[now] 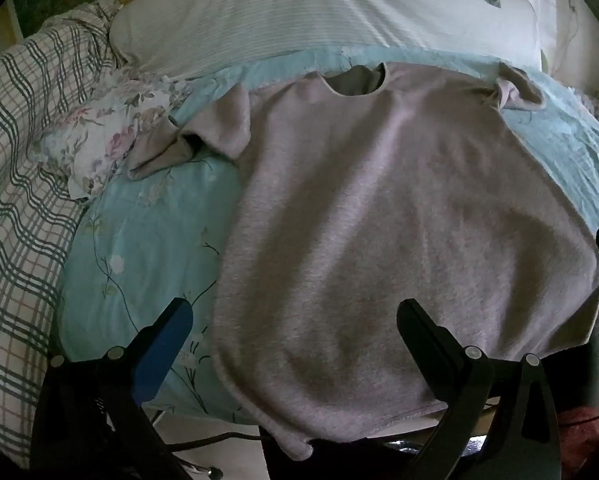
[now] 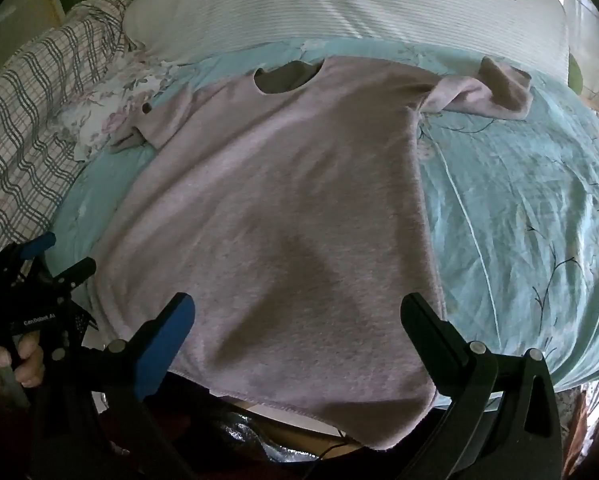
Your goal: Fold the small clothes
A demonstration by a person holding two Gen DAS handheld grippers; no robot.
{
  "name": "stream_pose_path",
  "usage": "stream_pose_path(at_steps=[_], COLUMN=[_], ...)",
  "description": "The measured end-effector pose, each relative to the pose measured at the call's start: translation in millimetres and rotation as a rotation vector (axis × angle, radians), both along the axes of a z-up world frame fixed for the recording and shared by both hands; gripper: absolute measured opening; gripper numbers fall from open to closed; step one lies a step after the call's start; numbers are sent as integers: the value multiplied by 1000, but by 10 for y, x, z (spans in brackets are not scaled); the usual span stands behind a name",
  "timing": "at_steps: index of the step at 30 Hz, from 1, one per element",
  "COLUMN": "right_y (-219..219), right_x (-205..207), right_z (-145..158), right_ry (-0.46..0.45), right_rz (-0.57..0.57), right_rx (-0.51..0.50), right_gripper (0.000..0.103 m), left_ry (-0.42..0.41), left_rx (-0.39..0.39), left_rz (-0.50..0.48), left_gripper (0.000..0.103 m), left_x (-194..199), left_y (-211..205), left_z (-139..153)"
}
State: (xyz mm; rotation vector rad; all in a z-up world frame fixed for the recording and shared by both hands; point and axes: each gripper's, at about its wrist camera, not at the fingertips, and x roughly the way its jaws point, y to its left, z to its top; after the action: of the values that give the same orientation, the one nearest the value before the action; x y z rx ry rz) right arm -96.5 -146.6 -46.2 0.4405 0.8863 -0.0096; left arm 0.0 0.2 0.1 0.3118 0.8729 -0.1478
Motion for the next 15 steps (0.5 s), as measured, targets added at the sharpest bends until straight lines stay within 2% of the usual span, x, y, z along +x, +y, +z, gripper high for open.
stream_pose_path(at_steps=[15], right_y=[39], right_x=[4], right_z=[16], right_ry=[-3], right_rz=[-4], right_rx=[6], right_gripper=[103], left_ry=[-3], left_rx=[-12], left_rz=[-4], left_gripper=[102], left_x=[7], left_y=[34], left_z=[20])
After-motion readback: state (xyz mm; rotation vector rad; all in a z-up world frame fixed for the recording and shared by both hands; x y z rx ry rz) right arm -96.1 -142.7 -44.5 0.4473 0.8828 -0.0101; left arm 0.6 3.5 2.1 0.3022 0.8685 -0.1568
